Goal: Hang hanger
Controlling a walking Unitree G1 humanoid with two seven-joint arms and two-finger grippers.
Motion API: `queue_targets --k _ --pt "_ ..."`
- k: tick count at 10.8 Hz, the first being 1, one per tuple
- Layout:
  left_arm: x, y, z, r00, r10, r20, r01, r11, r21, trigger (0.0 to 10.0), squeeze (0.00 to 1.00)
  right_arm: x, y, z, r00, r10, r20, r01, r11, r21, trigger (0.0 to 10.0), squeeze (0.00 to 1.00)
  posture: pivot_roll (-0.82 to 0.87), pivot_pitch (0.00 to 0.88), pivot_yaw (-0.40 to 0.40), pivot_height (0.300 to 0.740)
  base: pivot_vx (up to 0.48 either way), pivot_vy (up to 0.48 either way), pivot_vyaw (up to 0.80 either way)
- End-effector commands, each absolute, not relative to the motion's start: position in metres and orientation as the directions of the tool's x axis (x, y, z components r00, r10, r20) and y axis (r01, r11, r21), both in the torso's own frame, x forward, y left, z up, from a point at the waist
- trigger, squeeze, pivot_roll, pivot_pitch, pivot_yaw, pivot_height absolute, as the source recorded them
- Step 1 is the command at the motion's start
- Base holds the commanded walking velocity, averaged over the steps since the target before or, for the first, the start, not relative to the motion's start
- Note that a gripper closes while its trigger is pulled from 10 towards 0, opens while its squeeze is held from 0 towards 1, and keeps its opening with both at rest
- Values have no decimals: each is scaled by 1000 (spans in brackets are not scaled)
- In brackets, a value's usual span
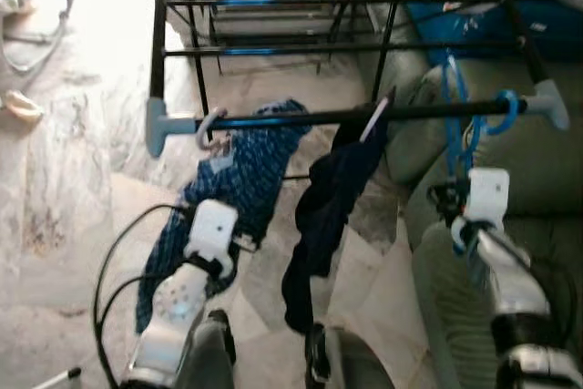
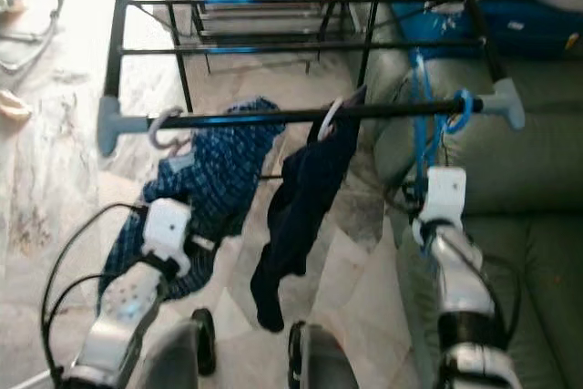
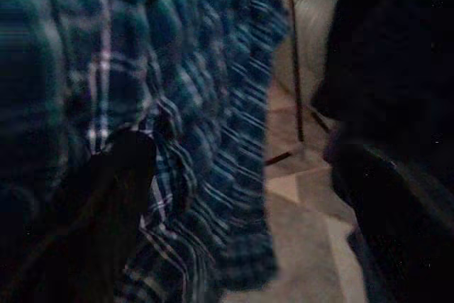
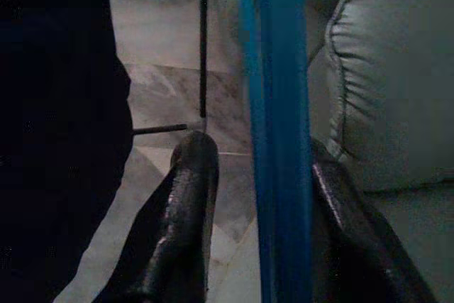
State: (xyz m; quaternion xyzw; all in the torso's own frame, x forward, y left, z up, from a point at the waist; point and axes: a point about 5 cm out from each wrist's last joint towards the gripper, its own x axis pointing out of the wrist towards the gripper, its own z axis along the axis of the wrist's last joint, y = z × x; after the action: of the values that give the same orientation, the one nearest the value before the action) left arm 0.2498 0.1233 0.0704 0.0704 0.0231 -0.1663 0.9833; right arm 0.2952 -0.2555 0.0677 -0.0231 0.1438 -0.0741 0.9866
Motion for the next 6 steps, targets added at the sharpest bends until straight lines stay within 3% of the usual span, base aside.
queue_targets --k 1,6 --pt "247 126 71 950 -307 -60 312 938 150 10000 0 290 -256 68 951 -180 -250 166 983 -75 10000 1000 -7 223 -59 740 0 0 0" --pt "250 124 72 965 -259 -45 263 939 222 10000 0 269 -236 82 971 -237 -44 231 967 -105 10000 1000 -12 220 -52 740 0 0 0"
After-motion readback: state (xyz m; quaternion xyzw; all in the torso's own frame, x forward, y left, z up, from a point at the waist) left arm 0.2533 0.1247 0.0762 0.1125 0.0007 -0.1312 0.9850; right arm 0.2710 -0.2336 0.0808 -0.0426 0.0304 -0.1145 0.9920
